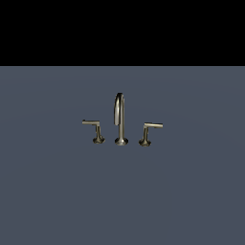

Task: Turn on the faucet by rotating a designated handle.

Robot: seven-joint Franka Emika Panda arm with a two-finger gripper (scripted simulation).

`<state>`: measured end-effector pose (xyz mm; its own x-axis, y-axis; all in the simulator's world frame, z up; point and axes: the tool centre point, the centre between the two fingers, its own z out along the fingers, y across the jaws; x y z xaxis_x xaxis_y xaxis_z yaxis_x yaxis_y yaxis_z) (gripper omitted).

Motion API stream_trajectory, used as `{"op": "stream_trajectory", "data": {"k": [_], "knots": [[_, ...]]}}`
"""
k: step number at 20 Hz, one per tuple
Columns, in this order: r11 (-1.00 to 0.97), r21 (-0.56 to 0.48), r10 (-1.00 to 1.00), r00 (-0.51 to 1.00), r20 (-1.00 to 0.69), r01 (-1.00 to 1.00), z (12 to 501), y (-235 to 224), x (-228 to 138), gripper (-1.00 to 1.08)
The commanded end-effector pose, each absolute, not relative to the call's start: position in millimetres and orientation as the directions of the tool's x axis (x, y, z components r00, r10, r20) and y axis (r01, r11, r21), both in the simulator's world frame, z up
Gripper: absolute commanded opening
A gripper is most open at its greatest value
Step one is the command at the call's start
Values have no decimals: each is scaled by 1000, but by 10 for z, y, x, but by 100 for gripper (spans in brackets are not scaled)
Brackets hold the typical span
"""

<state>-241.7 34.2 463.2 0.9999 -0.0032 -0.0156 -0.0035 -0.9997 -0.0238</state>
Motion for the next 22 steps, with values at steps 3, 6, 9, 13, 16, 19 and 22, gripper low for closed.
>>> {"op": "stream_trajectory", "data": {"k": [3,6,9,13,16,19,22], "knots": [[-998,-23,-58,998,-16,-59,4508,448,-2371,-100],[-994,-22,-108,994,-17,-109,4397,542,-2324,-100],[-986,-21,-168,986,-17,-168,4263,651,-2262,-100],[-967,-20,-252,968,-17,-252,4071,802,-2160,-100],[-949,-20,-314,949,-18,-314,3926,911,-2074,-100],[-927,-19,-375,927,-18,-375,3781,1014,-1981,-100],[-901,-18,-434,901,-18,-434,3635,1111,-1881,-100]]}}
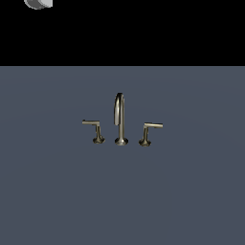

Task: Turn on the faucet by rotating a designated handle.

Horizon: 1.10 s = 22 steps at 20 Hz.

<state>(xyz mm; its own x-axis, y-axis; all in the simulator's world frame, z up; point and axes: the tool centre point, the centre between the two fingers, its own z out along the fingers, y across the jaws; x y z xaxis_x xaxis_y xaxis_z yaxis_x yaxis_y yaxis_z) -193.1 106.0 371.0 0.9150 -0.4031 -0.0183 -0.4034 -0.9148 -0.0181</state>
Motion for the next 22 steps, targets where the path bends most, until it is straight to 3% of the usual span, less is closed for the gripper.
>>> {"op": "stream_trajectory", "data": {"k": [1,22], "knots": [[-891,-18,-453,891,-19,-453,3587,1142,-1847,-100],[-629,-16,-777,629,-21,-777,2642,1574,-1042,-100]]}}
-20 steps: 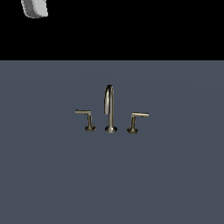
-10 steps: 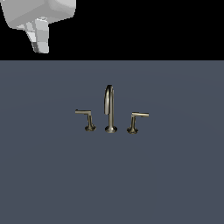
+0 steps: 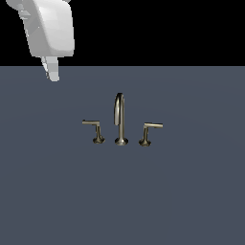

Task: Turn on the faucet by rotating a designated handle.

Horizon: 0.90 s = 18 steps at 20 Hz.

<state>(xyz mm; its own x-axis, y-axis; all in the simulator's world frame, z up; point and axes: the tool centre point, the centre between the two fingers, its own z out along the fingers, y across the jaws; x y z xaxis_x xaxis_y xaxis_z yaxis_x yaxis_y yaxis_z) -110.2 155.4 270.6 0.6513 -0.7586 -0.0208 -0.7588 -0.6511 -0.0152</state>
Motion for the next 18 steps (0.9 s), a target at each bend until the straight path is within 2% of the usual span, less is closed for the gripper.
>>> {"op": "stream_trajectory", "data": {"k": [1,18], "knots": [[-615,-16,-788,615,-21,-789,2602,1584,-1003,-100],[-346,-9,-938,346,-15,-938,1902,1624,-328,-100]]}}
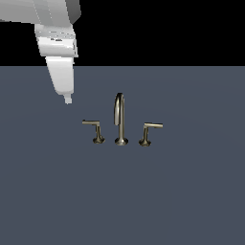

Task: Turn on the faucet by rotating a designated handle.

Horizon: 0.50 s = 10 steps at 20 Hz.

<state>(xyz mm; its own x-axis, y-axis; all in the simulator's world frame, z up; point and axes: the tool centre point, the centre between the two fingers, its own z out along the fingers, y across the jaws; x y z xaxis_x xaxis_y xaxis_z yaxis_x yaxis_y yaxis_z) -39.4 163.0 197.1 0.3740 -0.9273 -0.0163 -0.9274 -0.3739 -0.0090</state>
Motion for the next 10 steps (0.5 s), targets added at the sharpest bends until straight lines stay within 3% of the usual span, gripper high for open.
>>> {"op": "stream_trajectory", "data": {"k": [1,10], "knots": [[-327,-8,-945,327,-14,-945,1856,1618,-284,-100],[-129,-3,-992,129,-5,-992,1397,1503,153,-100]]}}
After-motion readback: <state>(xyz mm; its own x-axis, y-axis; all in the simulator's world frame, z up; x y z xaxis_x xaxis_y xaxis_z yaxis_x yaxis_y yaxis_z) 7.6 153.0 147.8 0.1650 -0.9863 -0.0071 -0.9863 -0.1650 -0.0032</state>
